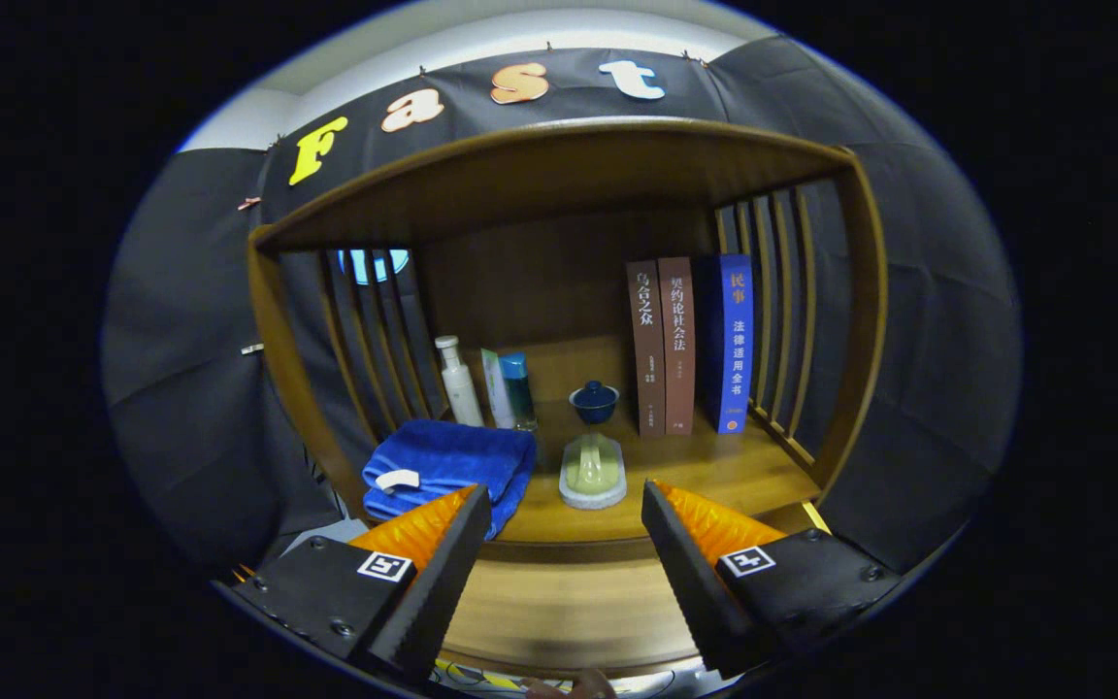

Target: Pull open the drawer, take out the items inside it, and place them on the countertop above the cabinet.

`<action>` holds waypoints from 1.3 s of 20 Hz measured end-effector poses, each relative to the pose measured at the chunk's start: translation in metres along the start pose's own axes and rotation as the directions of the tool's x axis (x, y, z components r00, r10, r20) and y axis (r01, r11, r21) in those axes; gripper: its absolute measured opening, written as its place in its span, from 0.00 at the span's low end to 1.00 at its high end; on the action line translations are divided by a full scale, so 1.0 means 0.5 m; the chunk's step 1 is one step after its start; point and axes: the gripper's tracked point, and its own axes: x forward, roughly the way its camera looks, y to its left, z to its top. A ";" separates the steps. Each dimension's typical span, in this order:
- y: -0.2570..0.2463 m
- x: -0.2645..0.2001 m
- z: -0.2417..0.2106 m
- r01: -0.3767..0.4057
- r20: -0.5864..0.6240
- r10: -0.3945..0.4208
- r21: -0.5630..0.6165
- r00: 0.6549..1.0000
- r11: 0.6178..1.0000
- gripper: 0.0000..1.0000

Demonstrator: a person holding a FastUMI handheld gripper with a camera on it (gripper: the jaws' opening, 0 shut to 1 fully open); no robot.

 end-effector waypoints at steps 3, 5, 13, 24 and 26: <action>0.003 -0.067 -0.052 -0.009 0.057 0.010 -0.012 0.998 1.000 0.99; 0.016 -0.098 -0.099 -0.037 0.067 0.038 -0.014 0.997 0.999 0.99; -0.017 -0.177 -0.286 0.022 0.119 -0.023 0.013 0.993 1.000 0.99; -0.045 -0.110 -0.445 0.078 0.020 -0.078 -0.015 0.997 0.997 0.99; -0.041 -0.098 -0.446 0.068 0.017 -0.068 -0.012 0.998 0.998 0.99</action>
